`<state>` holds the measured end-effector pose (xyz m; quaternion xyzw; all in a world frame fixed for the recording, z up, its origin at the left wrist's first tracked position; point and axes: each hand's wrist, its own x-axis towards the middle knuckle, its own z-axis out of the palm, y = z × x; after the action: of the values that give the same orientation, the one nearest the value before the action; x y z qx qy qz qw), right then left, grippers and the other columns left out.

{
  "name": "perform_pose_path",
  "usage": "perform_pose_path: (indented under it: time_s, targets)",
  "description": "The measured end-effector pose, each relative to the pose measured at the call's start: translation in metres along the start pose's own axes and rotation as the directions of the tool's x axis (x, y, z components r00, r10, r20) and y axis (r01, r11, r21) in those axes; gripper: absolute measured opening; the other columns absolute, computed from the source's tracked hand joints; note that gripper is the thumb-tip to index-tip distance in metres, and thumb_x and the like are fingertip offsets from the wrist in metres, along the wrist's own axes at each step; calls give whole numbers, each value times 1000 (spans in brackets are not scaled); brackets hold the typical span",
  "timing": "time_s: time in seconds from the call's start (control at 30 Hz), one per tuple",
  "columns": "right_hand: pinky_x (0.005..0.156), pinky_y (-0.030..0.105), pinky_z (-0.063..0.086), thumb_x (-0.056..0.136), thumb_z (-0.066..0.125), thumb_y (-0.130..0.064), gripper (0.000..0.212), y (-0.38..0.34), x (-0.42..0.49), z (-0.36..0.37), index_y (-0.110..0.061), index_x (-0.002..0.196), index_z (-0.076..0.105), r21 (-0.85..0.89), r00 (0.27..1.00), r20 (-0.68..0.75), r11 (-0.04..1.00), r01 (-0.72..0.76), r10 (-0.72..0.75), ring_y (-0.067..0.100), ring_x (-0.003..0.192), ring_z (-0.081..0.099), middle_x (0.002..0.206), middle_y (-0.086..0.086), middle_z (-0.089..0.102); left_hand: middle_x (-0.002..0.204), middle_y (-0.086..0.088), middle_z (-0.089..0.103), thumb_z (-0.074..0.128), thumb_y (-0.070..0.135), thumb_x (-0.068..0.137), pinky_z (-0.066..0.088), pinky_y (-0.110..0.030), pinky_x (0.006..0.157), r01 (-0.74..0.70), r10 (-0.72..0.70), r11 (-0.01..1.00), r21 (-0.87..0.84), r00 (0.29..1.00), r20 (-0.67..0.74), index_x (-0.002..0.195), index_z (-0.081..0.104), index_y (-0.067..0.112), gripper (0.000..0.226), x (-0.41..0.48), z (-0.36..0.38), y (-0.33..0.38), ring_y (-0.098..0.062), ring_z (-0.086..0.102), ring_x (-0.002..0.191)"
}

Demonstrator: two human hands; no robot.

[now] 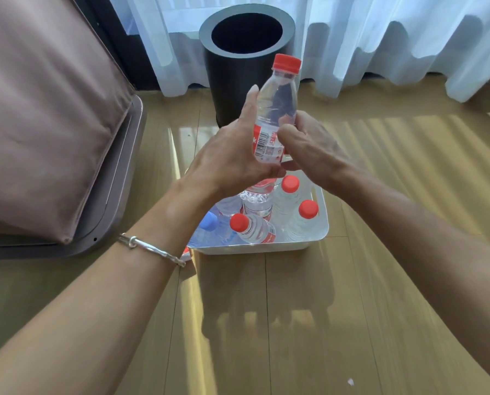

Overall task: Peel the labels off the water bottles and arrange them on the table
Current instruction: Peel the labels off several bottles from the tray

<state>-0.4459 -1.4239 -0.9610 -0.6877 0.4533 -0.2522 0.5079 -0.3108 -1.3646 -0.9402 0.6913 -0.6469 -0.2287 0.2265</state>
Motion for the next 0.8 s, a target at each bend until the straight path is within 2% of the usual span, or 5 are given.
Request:
perform_pose_path:
  time_s: [0.13, 0.23, 0.33, 0.5, 0.8]
  targets:
    - [85, 51, 58, 75, 47, -49, 44, 1, -1, 1, -19, 108, 51, 142, 999, 38, 989, -32, 27, 26, 103, 65, 116, 15, 61, 127, 0, 64, 82, 32, 77, 40, -22, 86, -8, 8, 1000, -10, 1000, -9, 157, -7, 21, 120, -2, 0, 4, -16, 62, 112]
    - [75, 42, 58, 79, 46, -34, 39, 0, -1, 5, -13, 113, 48, 398, 995, 93, 914, -72, 38, 24, 98, 62, 120, 23, 51, 126, -1, 65, 82, 43, 75, 45, -27, 89, -13, 12, 1000, -15, 998, -56, 157, -8, 18, 124, -2, 4, 8, -16, 63, 111]
    - [77, 48, 56, 75, 49, -31, 44, -2, 1, 10, -13, 116, 47, 528, 994, 81, 843, -104, 72, 28, 98, 61, 121, 25, 50, 124, -3, 65, 80, 46, 76, 47, -31, 87, -9, 11, 1000, 12, 995, -103, 156, -9, 19, 123, 0, 8, 9, -19, 63, 109]
    - [68, 41, 55, 75, 47, -28, 61, -1, 3, 14, -2, 129, 44, 565, 995, 18, 820, -89, 95, 27, 93, 62, 114, 22, 51, 124, -6, 63, 78, 42, 79, 47, -31, 85, -11, 17, 999, 42, 990, -137, 156, -10, 18, 120, -2, 10, 10, -20, 62, 108]
    - [59, 31, 49, 61, 47, -19, 71, -9, 6, 15, 1, 128, 50, 620, 987, -48, 779, -93, 155, 29, 85, 59, 101, 15, 56, 123, -9, 62, 75, 41, 81, 44, -34, 80, 41, -32, 998, 43, 979, -201, 155, -13, 19, 118, -3, 14, 15, -27, 61, 108]
